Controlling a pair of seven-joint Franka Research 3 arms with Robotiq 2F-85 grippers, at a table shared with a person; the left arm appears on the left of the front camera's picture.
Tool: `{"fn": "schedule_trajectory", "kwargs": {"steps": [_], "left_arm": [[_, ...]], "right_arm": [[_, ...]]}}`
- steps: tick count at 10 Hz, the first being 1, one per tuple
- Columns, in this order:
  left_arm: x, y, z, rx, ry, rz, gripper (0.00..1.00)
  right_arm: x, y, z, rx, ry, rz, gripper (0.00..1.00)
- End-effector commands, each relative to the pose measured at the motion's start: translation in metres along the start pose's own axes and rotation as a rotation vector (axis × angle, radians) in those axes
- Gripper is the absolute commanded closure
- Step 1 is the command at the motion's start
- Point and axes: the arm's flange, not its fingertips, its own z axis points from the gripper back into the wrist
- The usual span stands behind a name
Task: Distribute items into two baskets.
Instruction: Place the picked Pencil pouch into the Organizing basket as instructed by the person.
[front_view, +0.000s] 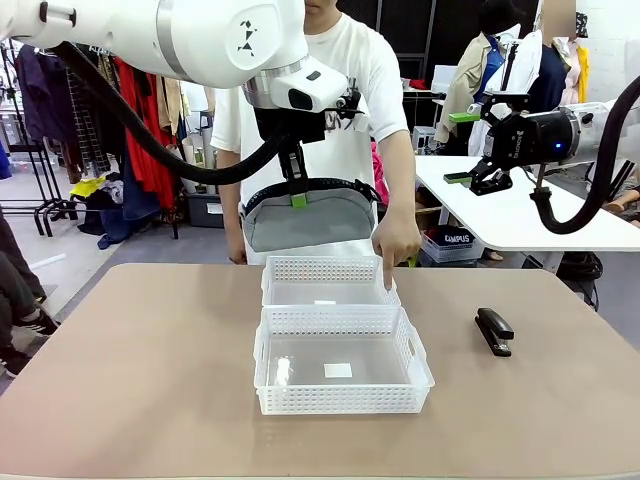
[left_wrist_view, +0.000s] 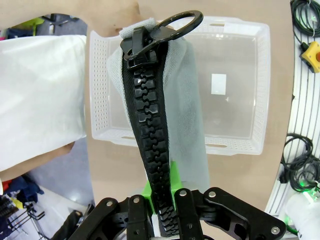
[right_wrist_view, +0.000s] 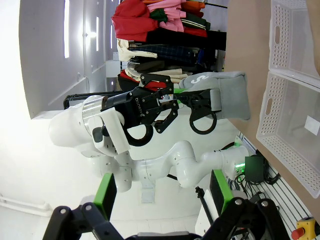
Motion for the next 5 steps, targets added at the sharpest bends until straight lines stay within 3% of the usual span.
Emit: {"fn": "schedule_trajectory", "kwargs": {"steps": [1,5], "left_arm": [[-0.0005,-0.0005,0.0019,0.001,0.000,-0.007,1.00],[-0.0005,-0.0005,0.0019,0.001,0.000,-0.007,1.00]], "right_arm": [[-0.0012,0.0018,0.0006,0.000,-0.002,-0.004,0.00],[-0.0012,0.0018,0.0006,0.000,-0.002,-0.004,0.00]]}}
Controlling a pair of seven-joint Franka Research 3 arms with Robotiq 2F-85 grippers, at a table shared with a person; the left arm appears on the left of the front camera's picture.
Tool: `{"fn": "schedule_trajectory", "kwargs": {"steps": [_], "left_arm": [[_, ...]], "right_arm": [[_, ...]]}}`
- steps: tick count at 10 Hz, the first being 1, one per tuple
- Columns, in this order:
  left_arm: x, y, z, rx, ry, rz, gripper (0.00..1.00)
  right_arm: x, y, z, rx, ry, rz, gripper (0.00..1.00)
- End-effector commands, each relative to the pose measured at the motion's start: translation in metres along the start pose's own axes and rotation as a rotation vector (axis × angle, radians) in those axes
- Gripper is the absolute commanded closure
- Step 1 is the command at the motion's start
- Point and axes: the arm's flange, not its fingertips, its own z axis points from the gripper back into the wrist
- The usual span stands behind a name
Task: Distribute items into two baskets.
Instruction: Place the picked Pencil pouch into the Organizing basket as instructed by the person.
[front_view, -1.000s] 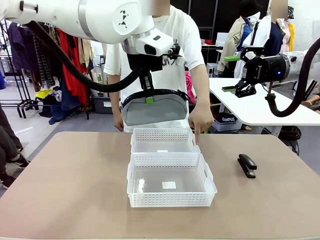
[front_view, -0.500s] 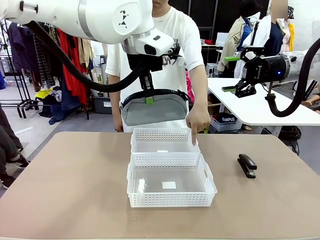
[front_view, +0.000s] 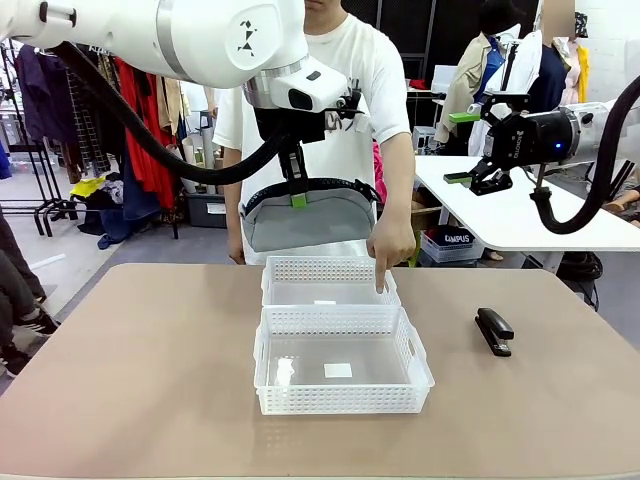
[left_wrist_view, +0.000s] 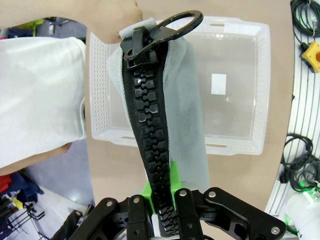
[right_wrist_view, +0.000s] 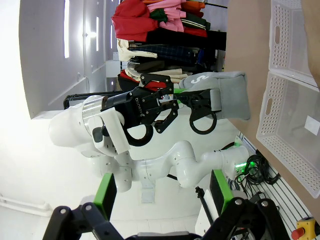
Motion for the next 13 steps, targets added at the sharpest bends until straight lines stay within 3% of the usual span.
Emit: {"fn": "schedule_trajectory", "kwargs": {"steps": [1,4,13], "left_arm": [[0.000,0.000,0.002,0.001,0.000,-0.007,1.00],[0.010,-0.019,-0.020,-0.013,0.037,-0.031,1.00],[0.019,-0.074,-0.082,-0.101,0.005,-0.091,1.00]], "right_arm": [[-0.001,0.002,0.001,0.000,-0.002,-0.004,0.00],[-0.001,0.002,0.001,0.000,-0.002,-0.004,0.00],[-0.001,0.002,0.001,0.000,-0.002,-0.004,0.00]]}}
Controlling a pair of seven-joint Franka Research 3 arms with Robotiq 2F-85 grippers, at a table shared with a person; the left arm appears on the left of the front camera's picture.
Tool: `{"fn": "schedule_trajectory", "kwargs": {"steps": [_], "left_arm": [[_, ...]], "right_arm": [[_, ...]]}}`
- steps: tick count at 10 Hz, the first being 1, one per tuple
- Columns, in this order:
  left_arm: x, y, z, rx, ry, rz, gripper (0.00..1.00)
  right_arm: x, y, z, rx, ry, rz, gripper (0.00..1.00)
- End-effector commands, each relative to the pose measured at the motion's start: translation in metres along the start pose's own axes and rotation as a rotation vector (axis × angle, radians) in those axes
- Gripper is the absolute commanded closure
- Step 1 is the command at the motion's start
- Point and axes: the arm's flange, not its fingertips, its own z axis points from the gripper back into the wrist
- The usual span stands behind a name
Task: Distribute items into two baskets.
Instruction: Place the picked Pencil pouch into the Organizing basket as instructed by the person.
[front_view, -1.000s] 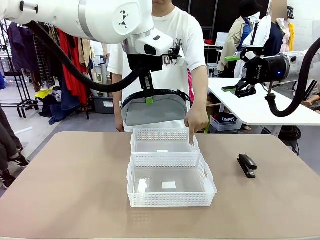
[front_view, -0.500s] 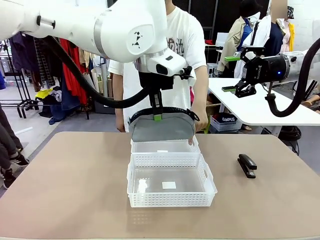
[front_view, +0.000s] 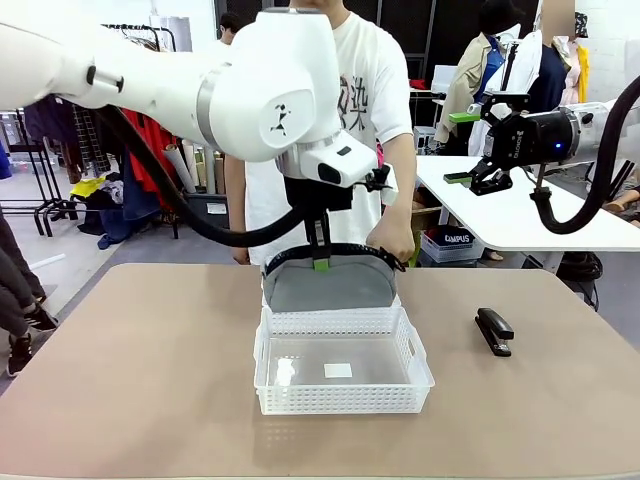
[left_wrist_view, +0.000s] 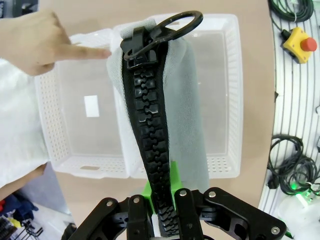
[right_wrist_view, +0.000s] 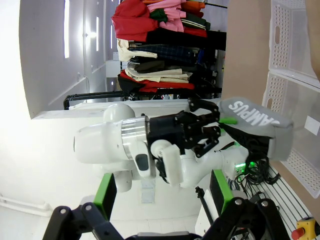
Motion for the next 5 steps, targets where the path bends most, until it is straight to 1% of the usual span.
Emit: {"fn": "schedule_trajectory", "kwargs": {"steps": [1,3,5], "left_arm": [[0.004,-0.012,-0.019,0.000,-0.025,0.019,1.00],[0.010,-0.016,-0.044,0.009,-0.013,0.014,1.00],[0.013,-0.015,-0.058,0.012,-0.010,0.016,1.00]], "right_arm": [[-0.001,0.002,0.001,0.000,-0.002,-0.004,0.00],[-0.001,0.002,0.001,0.000,-0.002,-0.004,0.00],[-0.001,0.002,0.001,0.000,-0.002,-0.004,0.00]]}}
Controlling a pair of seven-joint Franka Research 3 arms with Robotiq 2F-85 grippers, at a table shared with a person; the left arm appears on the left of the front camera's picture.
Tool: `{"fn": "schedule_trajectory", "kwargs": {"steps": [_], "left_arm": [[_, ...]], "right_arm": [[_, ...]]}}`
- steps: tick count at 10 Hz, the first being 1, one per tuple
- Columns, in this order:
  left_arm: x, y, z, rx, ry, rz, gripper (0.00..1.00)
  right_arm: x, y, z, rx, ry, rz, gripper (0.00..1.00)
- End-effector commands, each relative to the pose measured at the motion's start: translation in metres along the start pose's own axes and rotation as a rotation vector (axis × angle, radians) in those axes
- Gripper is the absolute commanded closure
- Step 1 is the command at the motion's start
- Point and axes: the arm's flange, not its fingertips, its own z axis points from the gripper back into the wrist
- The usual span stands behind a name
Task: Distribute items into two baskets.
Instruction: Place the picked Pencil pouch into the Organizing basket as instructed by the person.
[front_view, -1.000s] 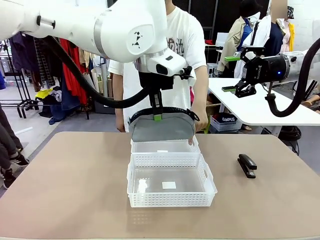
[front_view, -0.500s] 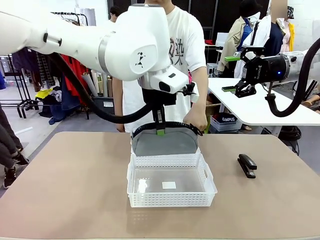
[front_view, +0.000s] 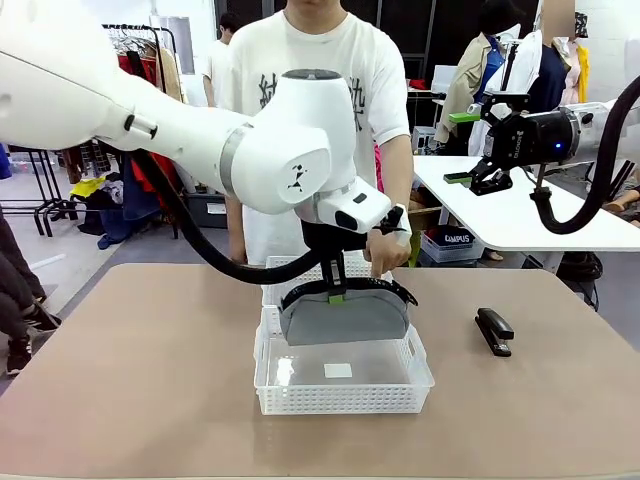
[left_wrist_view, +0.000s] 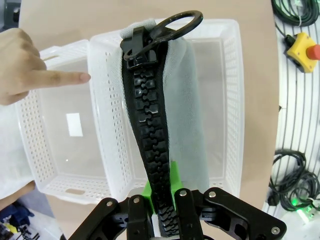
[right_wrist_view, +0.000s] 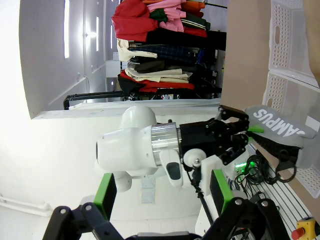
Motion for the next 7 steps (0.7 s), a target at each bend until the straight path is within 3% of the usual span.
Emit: {"fn": "schedule_trajectory", "kwargs": {"steps": [1,7], "left_arm": [[-0.003,0.001,0.005,0.017,0.011,-0.013,1.00],[0.001,0.005,-0.012,-0.011,0.000,-0.022,1.00]], "right_arm": [[-0.001,0.002,0.001,0.000,-0.002,-0.004,0.00],[-0.001,0.002,0.001,0.000,-0.002,-0.004,0.00]]}}
